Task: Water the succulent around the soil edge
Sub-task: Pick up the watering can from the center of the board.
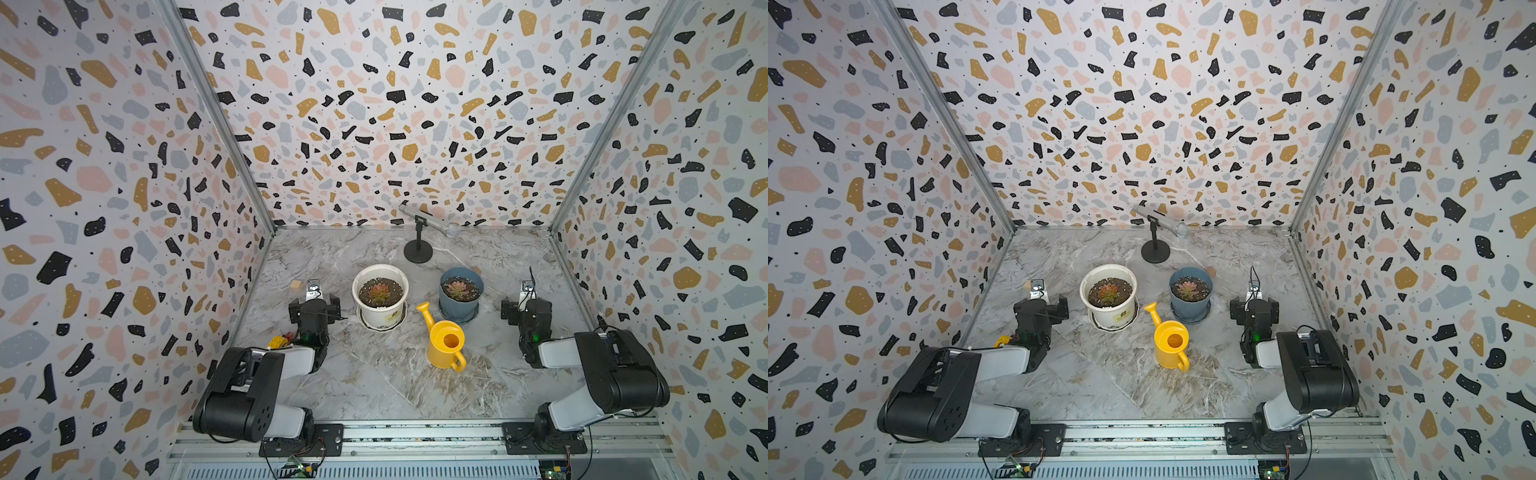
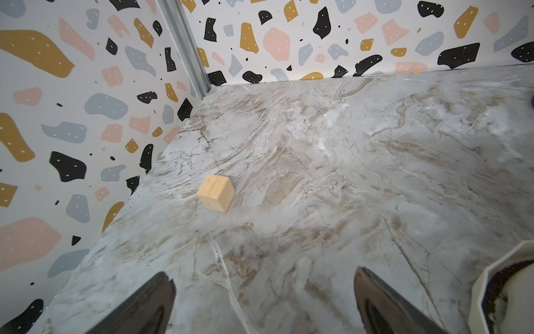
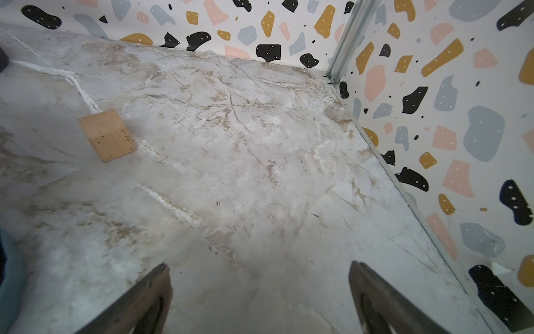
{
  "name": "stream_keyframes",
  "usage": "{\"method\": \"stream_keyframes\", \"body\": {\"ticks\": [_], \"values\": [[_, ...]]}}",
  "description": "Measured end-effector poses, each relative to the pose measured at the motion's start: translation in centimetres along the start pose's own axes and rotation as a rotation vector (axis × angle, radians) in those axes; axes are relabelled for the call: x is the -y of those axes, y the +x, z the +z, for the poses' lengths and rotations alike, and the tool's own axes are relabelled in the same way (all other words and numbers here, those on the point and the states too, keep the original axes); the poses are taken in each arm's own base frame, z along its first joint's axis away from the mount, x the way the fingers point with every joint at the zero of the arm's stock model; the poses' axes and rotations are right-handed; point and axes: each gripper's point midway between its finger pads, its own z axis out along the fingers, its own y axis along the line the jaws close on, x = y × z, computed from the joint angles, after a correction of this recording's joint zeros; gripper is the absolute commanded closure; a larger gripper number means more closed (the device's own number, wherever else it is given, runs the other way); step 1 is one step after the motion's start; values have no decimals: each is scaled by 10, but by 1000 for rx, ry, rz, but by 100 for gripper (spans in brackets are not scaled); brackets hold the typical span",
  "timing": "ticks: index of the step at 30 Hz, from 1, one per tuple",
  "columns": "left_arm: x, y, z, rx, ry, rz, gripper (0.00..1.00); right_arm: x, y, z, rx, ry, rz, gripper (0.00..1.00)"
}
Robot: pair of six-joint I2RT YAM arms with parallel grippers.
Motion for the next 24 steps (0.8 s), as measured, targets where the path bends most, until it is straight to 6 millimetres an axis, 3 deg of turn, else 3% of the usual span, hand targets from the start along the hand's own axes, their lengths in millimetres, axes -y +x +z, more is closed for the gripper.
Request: {"method": "stream_keyframes", "body": {"ticks": [18,22,24], "values": [[0,0,0,0,0,0,0,-2,-1,0,5,-10,-3,0],[1,-3,-3,6,-14,5,0,-5,-5,-12,36,-48,-16,0],[4,-7,-7,25,-12,12,0,-3,-17,-22,65,-52,-13,0]]}}
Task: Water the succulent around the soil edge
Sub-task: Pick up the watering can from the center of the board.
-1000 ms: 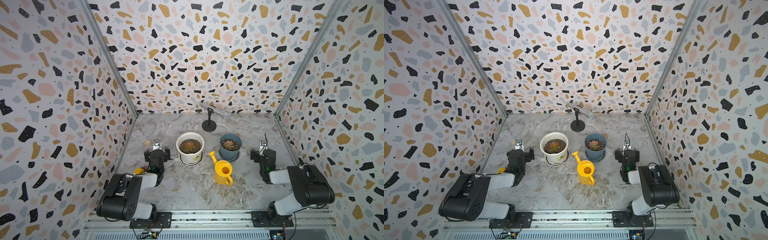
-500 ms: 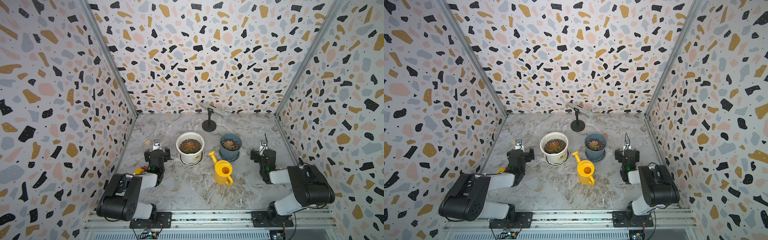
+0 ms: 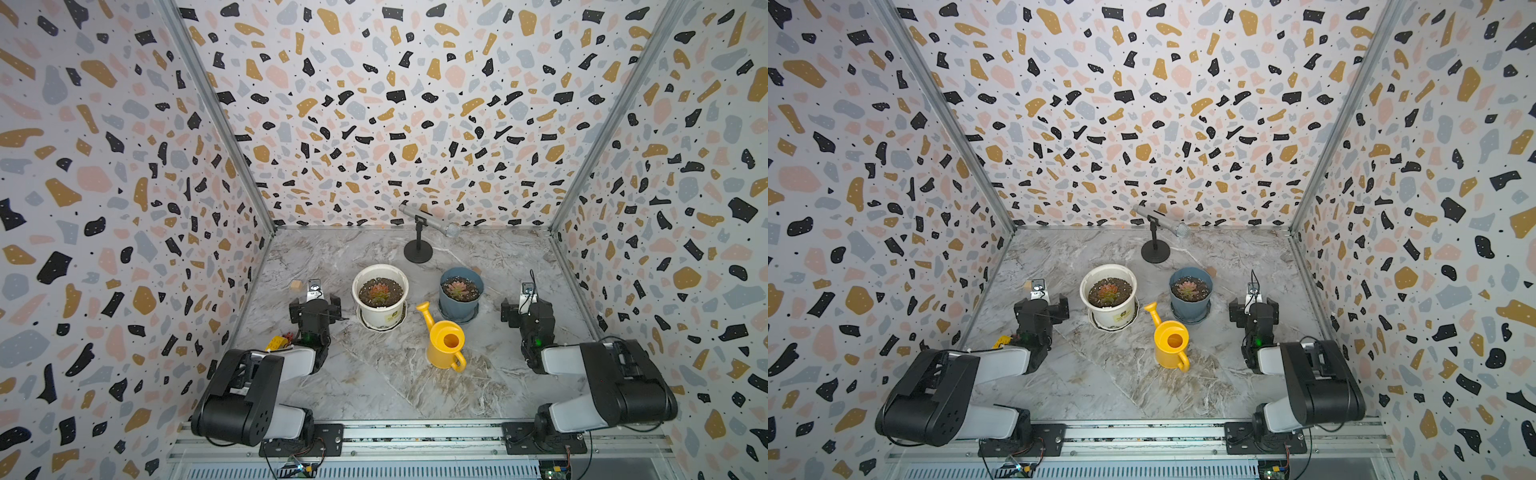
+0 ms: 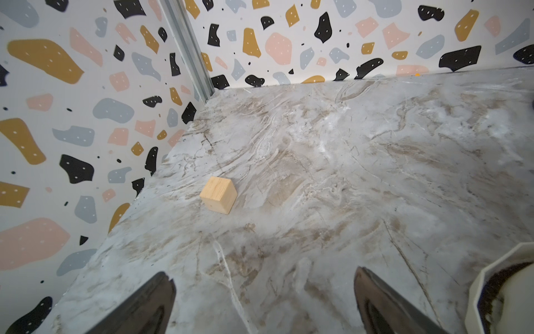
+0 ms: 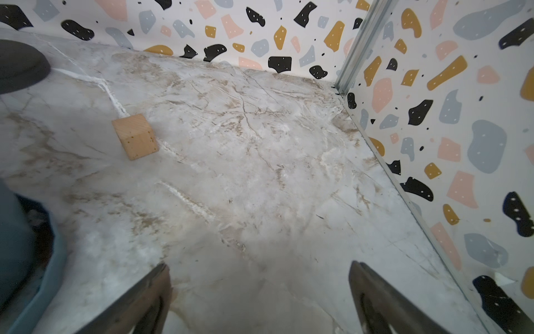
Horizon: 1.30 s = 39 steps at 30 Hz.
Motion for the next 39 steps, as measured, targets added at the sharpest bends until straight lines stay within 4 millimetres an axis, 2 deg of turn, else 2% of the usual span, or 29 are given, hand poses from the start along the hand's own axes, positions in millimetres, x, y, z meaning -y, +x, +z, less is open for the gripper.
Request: {"method": "stream_keyframes", "body": {"ticks": [3,6,8,11,13,16,19,21,26,30,34,37,39], "values": [[6,0,-7,20,8,18,0,8,-36,-18,95,9,33,0],[4,0,-14,2,-25,51,0,18,-71,-41,205,20,109,0],[0,-21,-21,28,-29,47,0,23,-88,-56,266,21,154,0],[-7,-71,-39,143,-28,-16,0,30,-99,-72,313,25,221,0],[-11,-99,-55,211,-43,-73,0,34,-99,-77,315,32,266,0],[-25,-118,-73,244,-108,-197,0,39,-89,-78,271,53,352,0],[-45,-126,-85,241,-188,-305,0,43,-70,-72,150,94,456,0],[-55,-129,-93,250,-214,-375,0,43,-64,-68,73,111,488,0],[-60,-123,-99,235,-208,-444,0,42,-60,-59,-40,136,545,0],[-50,-120,-97,185,-157,-424,0,40,-38,-61,-95,147,568,0],[-24,-135,-101,158,-33,-396,0,24,-33,-63,-92,50,569,3],[8,-157,-115,151,126,-360,0,-4,-42,-63,-104,-85,547,7],[33,-173,-131,146,258,-321,0,-35,-54,-67,-117,-202,496,8]]}}
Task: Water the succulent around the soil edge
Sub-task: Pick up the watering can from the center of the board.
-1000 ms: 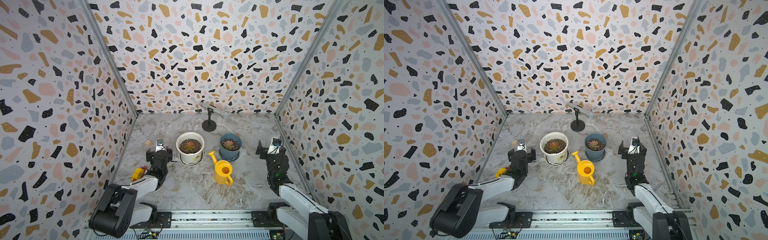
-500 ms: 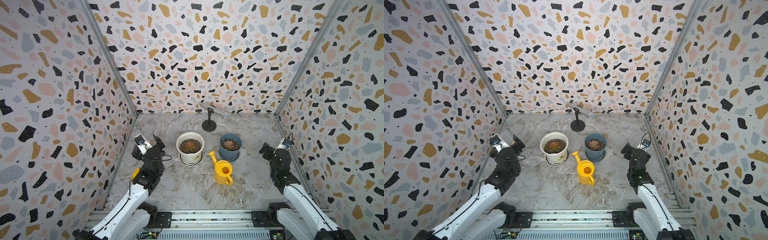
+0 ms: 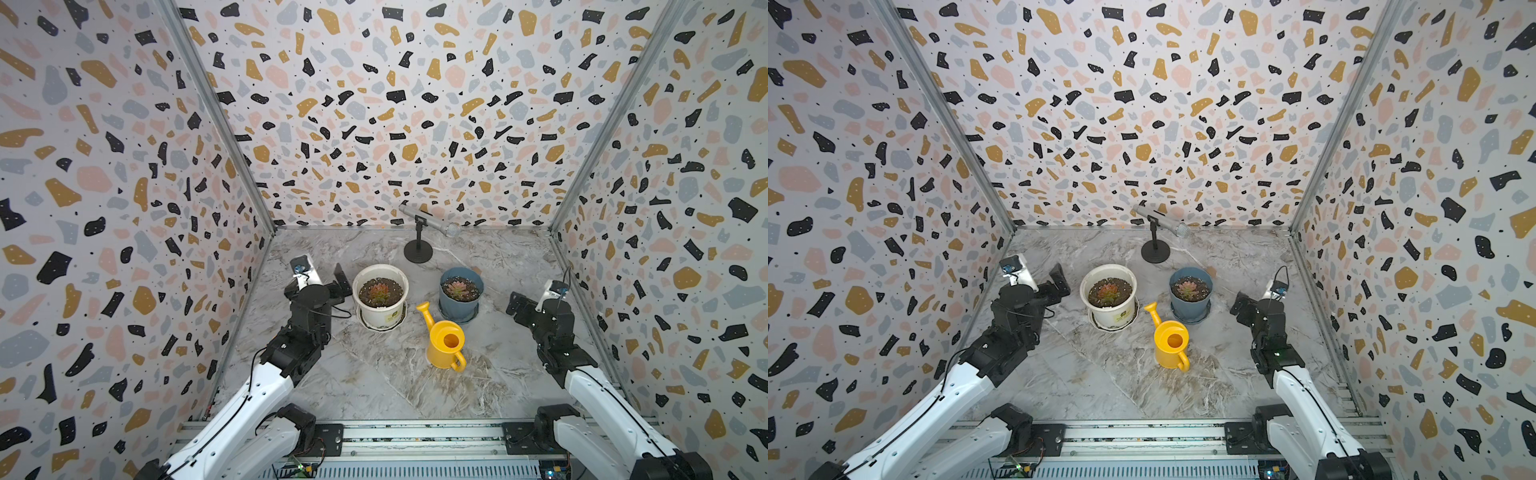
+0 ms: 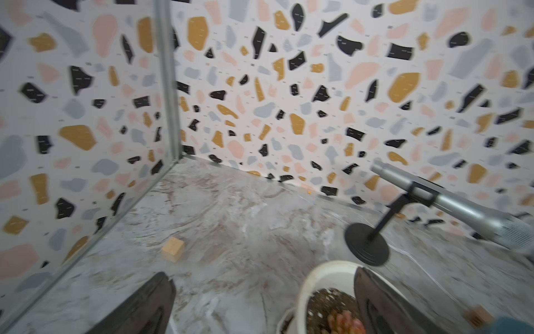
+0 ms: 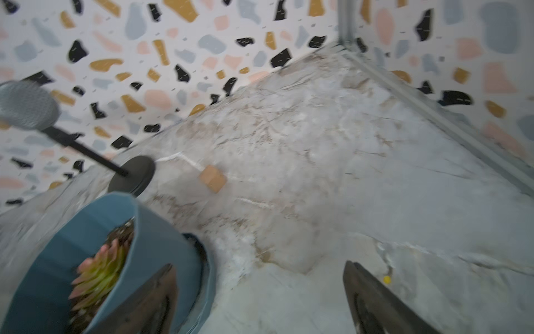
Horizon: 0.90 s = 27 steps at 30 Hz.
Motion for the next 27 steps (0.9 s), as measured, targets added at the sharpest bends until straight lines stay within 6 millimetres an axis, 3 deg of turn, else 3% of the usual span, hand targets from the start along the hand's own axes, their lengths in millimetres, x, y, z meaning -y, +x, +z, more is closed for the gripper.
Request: {"method": "stream_keyframes", "body": {"ticks": [6,10,14,20,23,27], "values": [[74,-19,-46,-142,354,81,0,-112,10,-27,-117,-325,-182,11],[92,8,-89,-280,537,156,0,-149,24,-50,-236,-453,-256,14],[102,60,-123,-472,685,244,0,-163,55,-77,-411,-548,-306,17],[107,140,-162,-694,832,422,0,-167,99,-126,-607,-684,-328,20],[103,164,-162,-747,832,476,0,-156,117,-139,-657,-706,-317,26],[100,182,-157,-805,803,511,0,-131,147,-139,-748,-645,-308,38]]}}
